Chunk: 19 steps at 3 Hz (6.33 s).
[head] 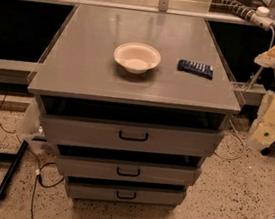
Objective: Open bottom drawer
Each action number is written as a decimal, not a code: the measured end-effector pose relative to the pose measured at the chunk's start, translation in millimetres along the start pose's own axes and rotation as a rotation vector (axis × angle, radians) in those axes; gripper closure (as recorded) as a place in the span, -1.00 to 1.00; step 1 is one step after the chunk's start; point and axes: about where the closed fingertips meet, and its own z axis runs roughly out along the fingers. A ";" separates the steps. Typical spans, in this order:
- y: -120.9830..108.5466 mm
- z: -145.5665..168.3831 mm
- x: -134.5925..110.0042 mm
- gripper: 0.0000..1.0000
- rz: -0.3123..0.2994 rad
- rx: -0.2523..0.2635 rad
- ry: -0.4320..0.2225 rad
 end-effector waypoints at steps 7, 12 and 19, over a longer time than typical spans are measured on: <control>88.0 212.0 33.3 -1.00 -0.081 -0.057 -0.254; 88.9 428.1 99.5 -1.00 0.039 -0.041 -0.424; 117.8 660.1 133.3 -1.00 -0.162 -0.051 -0.511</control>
Offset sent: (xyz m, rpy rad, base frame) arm -0.0144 0.0086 -0.0206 0.0175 0.0206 0.0922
